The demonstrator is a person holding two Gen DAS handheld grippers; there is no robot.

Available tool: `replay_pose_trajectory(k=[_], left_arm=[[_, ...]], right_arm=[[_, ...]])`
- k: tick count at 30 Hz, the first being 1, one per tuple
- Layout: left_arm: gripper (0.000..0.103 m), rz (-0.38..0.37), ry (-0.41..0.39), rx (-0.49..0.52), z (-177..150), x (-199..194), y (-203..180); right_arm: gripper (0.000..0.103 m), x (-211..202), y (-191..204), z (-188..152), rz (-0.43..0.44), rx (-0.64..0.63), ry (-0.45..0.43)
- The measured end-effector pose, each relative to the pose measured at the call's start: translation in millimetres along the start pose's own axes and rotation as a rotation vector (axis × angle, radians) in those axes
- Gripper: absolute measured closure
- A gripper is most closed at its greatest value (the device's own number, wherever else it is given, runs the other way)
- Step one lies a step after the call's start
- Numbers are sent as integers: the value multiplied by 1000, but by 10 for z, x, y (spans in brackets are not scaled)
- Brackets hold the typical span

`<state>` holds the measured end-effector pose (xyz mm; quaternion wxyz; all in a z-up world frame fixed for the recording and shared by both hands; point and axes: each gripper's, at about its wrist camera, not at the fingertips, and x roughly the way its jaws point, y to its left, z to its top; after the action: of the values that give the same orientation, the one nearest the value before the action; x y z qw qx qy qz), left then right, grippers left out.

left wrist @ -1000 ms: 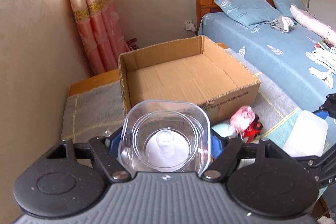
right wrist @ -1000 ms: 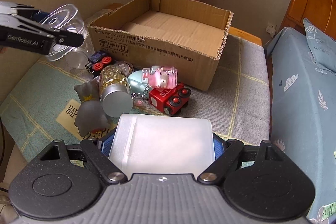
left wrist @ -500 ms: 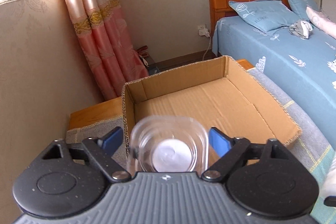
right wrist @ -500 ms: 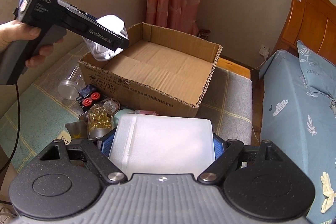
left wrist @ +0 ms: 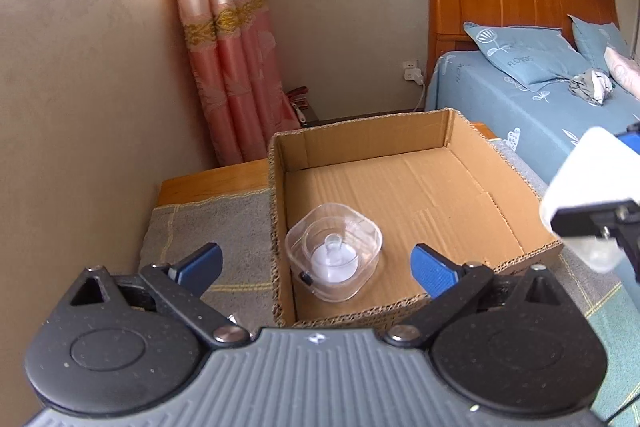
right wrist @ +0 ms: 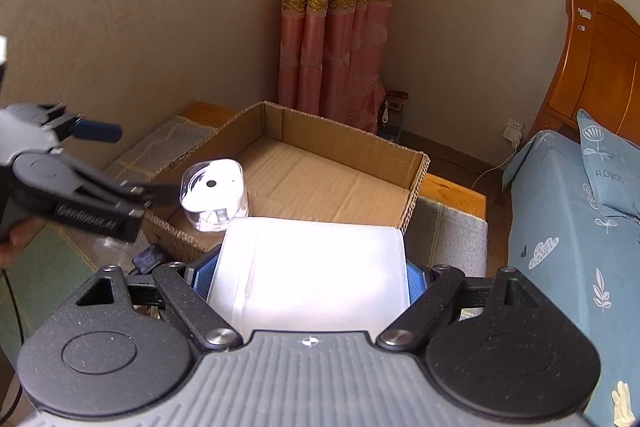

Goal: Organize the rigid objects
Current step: 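Carry both held items into the cardboard box and open both tools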

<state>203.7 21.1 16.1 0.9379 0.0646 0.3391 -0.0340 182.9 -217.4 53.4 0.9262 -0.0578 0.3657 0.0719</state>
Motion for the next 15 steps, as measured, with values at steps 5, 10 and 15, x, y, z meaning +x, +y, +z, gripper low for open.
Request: replay_pose_trajectory(k=[5,10,15], left_arm=[[2,75,-3,-70,-250,-205,184],[2,98,21,-121,-451,-279,359],[2,126,43,-142,-579,-300,464]], right_arm=[[15,279,-84,318,3,9,12],[15,554,-110,607,-18,-3,20],[5,735,-142,794,-26,37,13]])
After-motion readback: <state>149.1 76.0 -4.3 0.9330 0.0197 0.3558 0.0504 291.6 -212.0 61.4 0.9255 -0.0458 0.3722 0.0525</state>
